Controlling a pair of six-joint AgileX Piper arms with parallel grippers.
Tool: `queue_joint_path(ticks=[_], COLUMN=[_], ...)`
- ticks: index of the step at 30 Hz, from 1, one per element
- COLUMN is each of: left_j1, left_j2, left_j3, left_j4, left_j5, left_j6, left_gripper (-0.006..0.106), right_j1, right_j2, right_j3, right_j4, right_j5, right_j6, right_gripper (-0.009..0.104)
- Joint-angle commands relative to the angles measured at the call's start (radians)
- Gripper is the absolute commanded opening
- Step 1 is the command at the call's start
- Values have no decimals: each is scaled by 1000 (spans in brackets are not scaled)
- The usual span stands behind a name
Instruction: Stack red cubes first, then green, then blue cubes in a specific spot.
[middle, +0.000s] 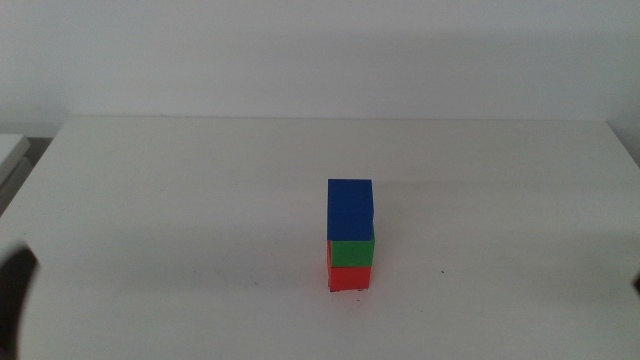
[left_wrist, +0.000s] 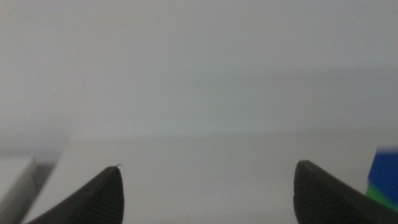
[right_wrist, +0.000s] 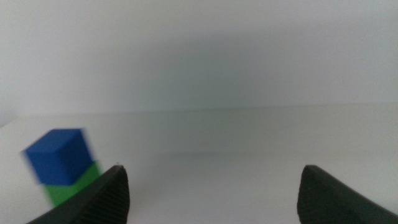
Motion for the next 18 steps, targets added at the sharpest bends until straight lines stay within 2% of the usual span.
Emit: queue_joint_path(ticks=[1,6,18], left_j1=[2,4,31], left_j2=[-79,-140,-140], left_j3=[89,214,253], left_j4=[-15,-18,-22], left_j5=[-28,-40,-45], left_j6=[-8,-6,7], left_gripper=[93,93,93], right_j1=[-71,-152,-162], right_j2=[-77,-219,-234], right_j3=[46,133,173], right_j4=[-14,-14,-38], right_j5=[-23,-21,-40], right_j6=[-5,-5,-5], right_gripper=[84,84,84])
